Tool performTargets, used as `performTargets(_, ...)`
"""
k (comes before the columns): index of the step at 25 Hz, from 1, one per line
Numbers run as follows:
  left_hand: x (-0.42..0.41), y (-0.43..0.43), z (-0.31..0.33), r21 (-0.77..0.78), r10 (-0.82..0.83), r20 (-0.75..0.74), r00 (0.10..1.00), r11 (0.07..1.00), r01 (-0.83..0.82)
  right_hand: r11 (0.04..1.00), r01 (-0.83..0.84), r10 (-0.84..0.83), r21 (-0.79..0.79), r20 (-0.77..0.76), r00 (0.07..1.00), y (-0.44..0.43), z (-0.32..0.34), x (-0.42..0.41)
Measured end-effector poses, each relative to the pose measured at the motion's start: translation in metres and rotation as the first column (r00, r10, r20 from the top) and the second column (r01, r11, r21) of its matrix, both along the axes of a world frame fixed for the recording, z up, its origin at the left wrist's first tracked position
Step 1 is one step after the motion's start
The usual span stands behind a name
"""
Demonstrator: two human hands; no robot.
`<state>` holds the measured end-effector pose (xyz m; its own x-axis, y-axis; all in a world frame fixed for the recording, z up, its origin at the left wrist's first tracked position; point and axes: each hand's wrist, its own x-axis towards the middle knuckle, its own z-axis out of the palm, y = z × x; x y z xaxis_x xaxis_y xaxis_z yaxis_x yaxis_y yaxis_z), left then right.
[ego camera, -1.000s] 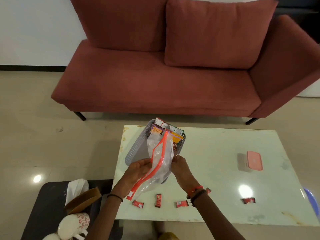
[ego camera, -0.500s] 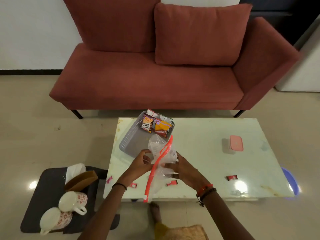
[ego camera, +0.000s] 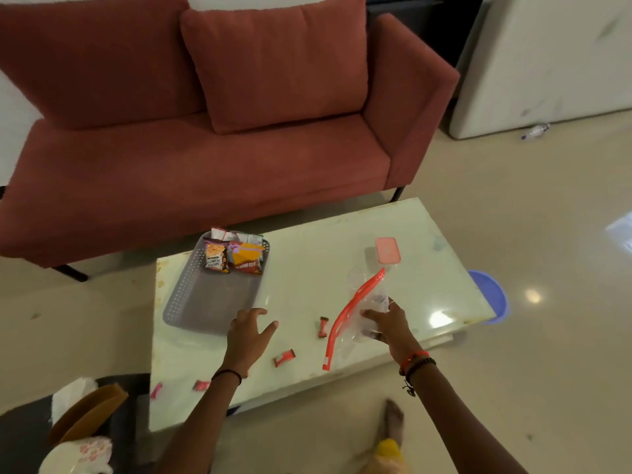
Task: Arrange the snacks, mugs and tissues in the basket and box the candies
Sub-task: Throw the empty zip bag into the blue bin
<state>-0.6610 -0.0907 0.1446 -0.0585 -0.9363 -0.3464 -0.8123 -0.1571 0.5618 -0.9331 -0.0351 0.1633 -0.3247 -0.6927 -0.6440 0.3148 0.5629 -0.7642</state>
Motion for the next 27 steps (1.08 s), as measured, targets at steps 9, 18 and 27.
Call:
performTargets(9,-0.245,-0.035,-0.028,-0.007,-0.226,0.002,0.974,0.974,0.226,0.962,0.262,-0.248,0.080,-0.150,0.957,0.004,-0.032,-0.223)
performTargets(18,-0.475,-0.054,-0.083,-0.088,-0.507,0.098,0.856,0.853,0.515,0.836,0.548,-0.465,0.021,-0.503,0.729,0.023,-0.084,-0.445)
performTargets(27,-0.626,-0.116,-0.164,-0.181,-0.683,0.241,0.690,0.667,0.723,0.890,0.442,-0.256,0.113,-0.679,0.688,0.010,-0.218,-0.527)
